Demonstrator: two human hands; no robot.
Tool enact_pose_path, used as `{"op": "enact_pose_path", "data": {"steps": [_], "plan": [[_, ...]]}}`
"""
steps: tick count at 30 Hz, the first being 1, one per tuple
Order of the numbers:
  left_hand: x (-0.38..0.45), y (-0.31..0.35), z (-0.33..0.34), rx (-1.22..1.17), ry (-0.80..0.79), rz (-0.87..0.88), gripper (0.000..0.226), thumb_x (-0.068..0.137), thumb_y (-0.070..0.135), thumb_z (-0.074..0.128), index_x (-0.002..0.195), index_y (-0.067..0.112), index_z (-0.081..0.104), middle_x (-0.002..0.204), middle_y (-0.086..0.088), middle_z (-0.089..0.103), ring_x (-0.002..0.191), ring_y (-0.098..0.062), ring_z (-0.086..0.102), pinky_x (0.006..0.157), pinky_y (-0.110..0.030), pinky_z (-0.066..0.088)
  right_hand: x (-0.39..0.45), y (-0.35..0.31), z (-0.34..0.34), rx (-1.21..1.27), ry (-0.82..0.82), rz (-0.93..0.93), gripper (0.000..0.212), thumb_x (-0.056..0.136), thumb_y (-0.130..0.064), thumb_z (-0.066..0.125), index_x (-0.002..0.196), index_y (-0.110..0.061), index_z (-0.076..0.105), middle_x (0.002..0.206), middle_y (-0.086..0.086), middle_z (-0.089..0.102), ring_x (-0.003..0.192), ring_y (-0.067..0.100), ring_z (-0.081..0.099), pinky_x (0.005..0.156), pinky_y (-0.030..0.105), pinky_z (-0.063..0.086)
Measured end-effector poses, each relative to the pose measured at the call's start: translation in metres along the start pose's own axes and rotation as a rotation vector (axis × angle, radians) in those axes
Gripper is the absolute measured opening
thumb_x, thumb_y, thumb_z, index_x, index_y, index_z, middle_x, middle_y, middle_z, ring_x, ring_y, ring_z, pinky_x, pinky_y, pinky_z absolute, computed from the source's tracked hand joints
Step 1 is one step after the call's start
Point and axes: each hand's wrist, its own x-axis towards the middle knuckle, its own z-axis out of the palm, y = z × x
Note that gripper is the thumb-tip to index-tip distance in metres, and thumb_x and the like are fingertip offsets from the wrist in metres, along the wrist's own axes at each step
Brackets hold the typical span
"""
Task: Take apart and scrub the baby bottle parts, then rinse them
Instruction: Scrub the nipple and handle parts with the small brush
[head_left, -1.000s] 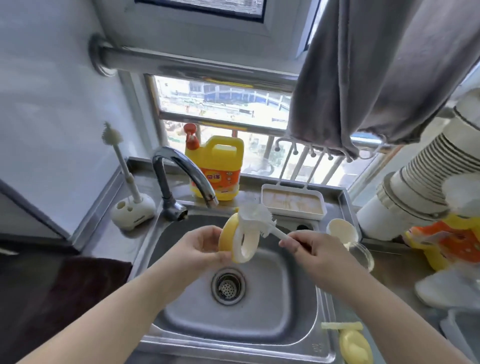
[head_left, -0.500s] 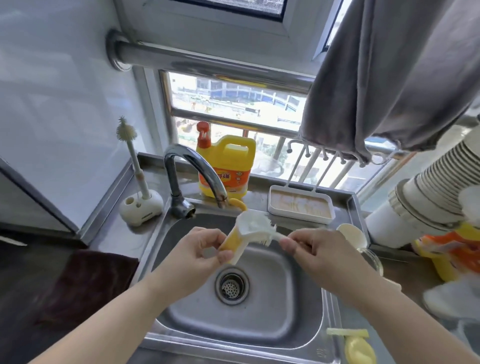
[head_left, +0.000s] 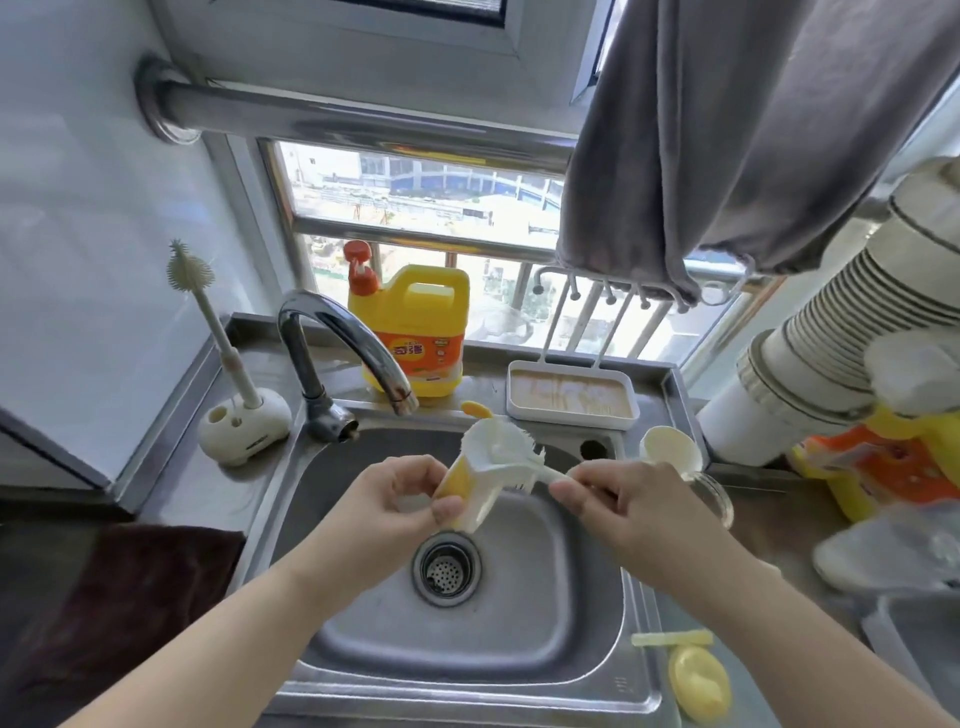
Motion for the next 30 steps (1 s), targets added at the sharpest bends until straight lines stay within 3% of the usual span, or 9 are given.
{"op": "enact_pose_path", "data": {"steps": [3,6,11,14,16,20,24,28,30], "plan": [[0.000,0.004,0.004,-0.067,-0.019,-0.003,0.028,0.066,0.042,0.068,0.075,0.016,0.066,0.073,0.004,0.062,0.072,-0.003,0.056,0.071,-0.015,0.043,0.004,0.010,-0.004,0.026,0.073,0.083,0.038,0.089,-0.047,0.051,0.066,-0.018,0.058,0.048,-0.011,0.045,0.049,0.007,0.042,0.047,0.022,0.025],[0.001,0.008,0.004,-0.148,-0.022,-0.021,0.024,0.064,0.040,0.070,0.072,0.018,0.067,0.073,0.002,0.062,0.072,-0.005,0.055,0.068,-0.014,0.044,0.000,0.007,-0.008,0.084,0.008,0.034,0.029,0.089,-0.045,0.053,0.071,-0.026,0.064,0.047,-0.011,0.045,0.048,0.005,0.042,0.048,0.019,0.029],[0.002,0.016,0.005,-0.339,-0.044,-0.028,0.020,0.062,0.037,0.075,0.069,0.020,0.068,0.067,0.001,0.060,0.063,-0.008,0.052,0.062,-0.014,0.041,0.000,0.017,-0.018,0.082,0.044,0.086,0.031,0.090,-0.043,0.052,0.082,-0.018,0.069,0.048,-0.013,0.045,0.048,0.004,0.042,0.048,0.019,0.029],[0.006,0.017,0.000,-0.367,-0.052,-0.058,0.045,0.056,0.058,0.080,0.073,0.017,0.071,0.075,-0.010,0.067,0.070,-0.016,0.061,0.068,-0.020,0.046,-0.006,0.013,-0.018,0.164,0.018,0.028,0.022,0.090,-0.043,0.054,0.082,-0.029,0.069,0.048,-0.010,0.047,0.046,0.004,0.040,0.048,0.018,0.028],[0.009,0.019,0.000,-0.348,-0.092,-0.080,0.053,0.053,0.061,0.081,0.081,0.017,0.075,0.081,-0.008,0.071,0.073,-0.013,0.064,0.067,-0.017,0.048,-0.007,0.011,-0.017,0.190,0.007,0.025,0.017,0.090,-0.043,0.054,0.084,-0.038,0.069,0.055,-0.008,0.056,0.048,0.003,0.043,0.052,0.023,0.033],[0.011,0.026,-0.002,-0.284,-0.177,-0.130,0.037,0.060,0.039,0.082,0.086,0.014,0.072,0.081,-0.006,0.071,0.070,-0.011,0.059,0.066,-0.017,0.046,-0.006,0.009,-0.018,0.197,-0.022,0.025,0.024,0.092,-0.036,0.053,0.088,-0.059,0.057,0.066,-0.012,0.064,0.050,0.001,0.048,0.054,0.018,0.036],[0.013,0.034,-0.004,-0.081,-0.285,-0.163,0.022,0.076,0.017,0.067,0.094,0.006,0.058,0.086,-0.005,0.073,0.073,-0.011,0.061,0.069,-0.020,0.044,-0.009,0.007,-0.018,0.172,-0.051,0.042,0.029,0.092,-0.036,0.053,0.093,-0.064,0.050,0.065,-0.019,0.062,0.057,-0.003,0.051,0.059,0.010,0.037],[0.013,0.040,-0.001,-0.141,-0.336,-0.174,0.036,0.077,0.001,0.061,0.112,0.003,0.053,0.102,-0.009,0.072,0.093,-0.015,0.068,0.074,-0.020,0.049,-0.010,0.007,-0.016,0.176,-0.050,0.028,0.037,0.092,-0.037,0.053,0.082,-0.073,0.052,0.067,-0.005,0.062,0.053,0.000,0.047,0.057,0.016,0.037],[0.013,0.042,0.005,-0.221,-0.286,-0.210,0.037,0.081,0.001,0.066,0.116,0.004,0.054,0.100,-0.005,0.072,0.090,-0.013,0.068,0.070,-0.018,0.050,-0.011,0.006,-0.014,0.166,-0.058,0.004,0.040,0.091,-0.039,0.052,0.082,-0.078,0.048,0.070,-0.002,0.060,0.054,0.002,0.046,0.057,0.017,0.036]]}}
